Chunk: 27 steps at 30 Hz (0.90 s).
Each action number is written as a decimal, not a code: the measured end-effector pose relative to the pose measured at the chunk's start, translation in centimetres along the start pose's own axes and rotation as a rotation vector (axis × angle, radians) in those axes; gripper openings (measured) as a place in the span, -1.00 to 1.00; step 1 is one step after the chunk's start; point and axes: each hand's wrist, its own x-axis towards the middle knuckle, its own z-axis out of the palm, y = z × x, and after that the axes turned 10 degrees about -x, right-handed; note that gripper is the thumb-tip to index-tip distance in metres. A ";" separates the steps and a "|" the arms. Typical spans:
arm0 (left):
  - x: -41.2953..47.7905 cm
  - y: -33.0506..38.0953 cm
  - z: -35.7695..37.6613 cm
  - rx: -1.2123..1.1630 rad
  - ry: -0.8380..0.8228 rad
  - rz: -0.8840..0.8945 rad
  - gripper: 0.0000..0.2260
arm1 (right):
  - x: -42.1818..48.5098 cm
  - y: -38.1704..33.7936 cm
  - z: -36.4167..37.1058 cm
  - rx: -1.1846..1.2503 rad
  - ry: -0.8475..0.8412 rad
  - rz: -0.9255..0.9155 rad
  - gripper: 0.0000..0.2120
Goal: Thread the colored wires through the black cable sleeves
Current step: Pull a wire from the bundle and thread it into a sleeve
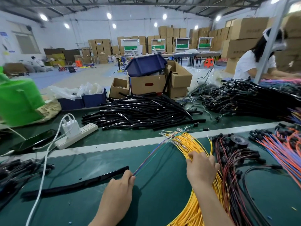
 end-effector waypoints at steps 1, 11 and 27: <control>0.0 -0.1 0.0 -0.020 -0.002 -0.007 -0.83 | 0.1 0.0 0.0 0.007 -0.001 0.006 -0.77; 0.1 -0.4 -0.6 -0.082 -0.001 0.027 -0.77 | 3.2 -1.8 -2.3 -0.137 -0.276 0.023 -0.93; 0.7 -0.6 -1.1 -0.334 0.122 0.138 -0.75 | 7.0 -2.0 -10.5 0.467 0.242 -0.145 -0.87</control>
